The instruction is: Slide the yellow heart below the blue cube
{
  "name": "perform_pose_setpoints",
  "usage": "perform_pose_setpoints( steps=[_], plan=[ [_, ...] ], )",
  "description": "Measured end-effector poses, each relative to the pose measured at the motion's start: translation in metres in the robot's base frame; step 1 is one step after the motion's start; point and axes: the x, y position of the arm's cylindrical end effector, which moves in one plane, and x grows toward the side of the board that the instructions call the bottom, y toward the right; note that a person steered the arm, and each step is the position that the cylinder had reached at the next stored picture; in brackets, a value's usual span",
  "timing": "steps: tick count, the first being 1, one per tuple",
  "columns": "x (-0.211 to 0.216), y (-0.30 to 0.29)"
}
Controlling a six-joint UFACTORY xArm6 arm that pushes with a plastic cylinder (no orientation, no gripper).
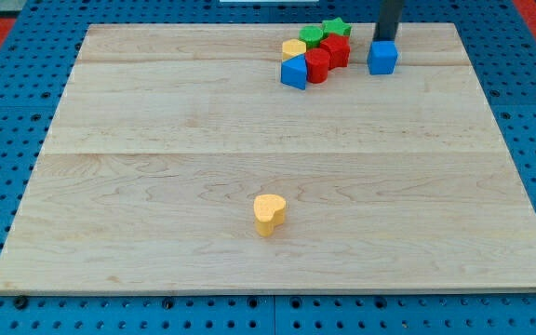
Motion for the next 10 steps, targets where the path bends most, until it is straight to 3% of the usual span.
perform_pose_setpoints(
  steps=[1,2,4,5,6,7,8,9,10],
  plan=[
    [0.044,0.076],
    [0.182,0.084],
    [0.384,-0.024],
    [0.38,-0.119],
    [0.329,-0.171],
    [0.283,-0.179],
    [0.288,-0.168],
    [0.341,-0.186],
    [0.307,-0.253]
  ],
)
